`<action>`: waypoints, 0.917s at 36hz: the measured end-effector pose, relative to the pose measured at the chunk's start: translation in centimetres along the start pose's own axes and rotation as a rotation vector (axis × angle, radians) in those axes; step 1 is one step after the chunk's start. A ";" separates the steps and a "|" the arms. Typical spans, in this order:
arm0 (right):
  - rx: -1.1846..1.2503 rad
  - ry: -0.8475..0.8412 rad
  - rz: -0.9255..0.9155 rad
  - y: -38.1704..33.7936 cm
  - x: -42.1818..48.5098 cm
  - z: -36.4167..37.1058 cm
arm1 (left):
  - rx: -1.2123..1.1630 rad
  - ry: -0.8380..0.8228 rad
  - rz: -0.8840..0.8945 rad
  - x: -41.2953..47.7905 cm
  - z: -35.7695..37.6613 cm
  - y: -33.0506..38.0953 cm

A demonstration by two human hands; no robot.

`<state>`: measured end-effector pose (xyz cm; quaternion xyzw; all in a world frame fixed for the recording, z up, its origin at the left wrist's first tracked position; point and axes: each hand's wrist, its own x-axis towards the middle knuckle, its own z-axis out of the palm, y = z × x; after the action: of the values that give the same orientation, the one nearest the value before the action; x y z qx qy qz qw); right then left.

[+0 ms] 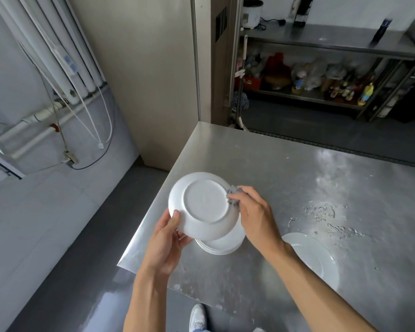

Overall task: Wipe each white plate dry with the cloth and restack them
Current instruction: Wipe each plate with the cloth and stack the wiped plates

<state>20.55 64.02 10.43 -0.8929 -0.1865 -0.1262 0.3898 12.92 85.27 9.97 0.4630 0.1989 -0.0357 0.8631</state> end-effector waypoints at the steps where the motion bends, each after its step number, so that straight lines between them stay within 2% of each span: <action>1: -0.002 0.005 0.009 -0.1 0.3 -0.3 | 0.025 -0.020 -0.015 -0.2 -0.1 0.0; 5: -0.028 -0.049 0.024 -0.2 1.6 -1.2 | 0.202 -0.149 -0.053 -0.6 -0.3 -0.1; 8: -0.063 -0.170 -0.019 -0.8 1.9 -1.0 | 0.305 -0.213 -0.068 -0.6 0.2 -0.5; 10: -0.131 -0.189 -0.074 -1.4 1.9 -0.6 | 0.333 -0.224 -0.079 -0.6 0.8 -0.8; 15: -0.060 -0.036 -0.073 -2.3 1.1 0.2 | 0.245 -0.125 -0.067 0.0 2.3 -1.1; 20: -0.157 -0.118 -0.120 -2.5 -0.6 0.0 | 0.022 0.046 -0.039 1.0 3.2 -0.8; 25: -0.320 -0.257 -0.191 -2.4 -1.1 0.2 | -0.007 0.146 -0.003 1.6 3.3 -0.9; 29: -0.377 -0.176 -0.270 -2.3 -1.0 0.4 | -0.008 0.168 -0.007 1.9 3.4 -1.3; 33: -0.352 -0.129 -0.253 -2.0 -1.3 0.6 | 0.017 0.158 0.011 2.0 4.1 -1.4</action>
<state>18.57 65.47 10.83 -0.9229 -0.2966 -0.1475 0.1962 15.66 81.37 10.14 0.4727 0.2634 0.0039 0.8409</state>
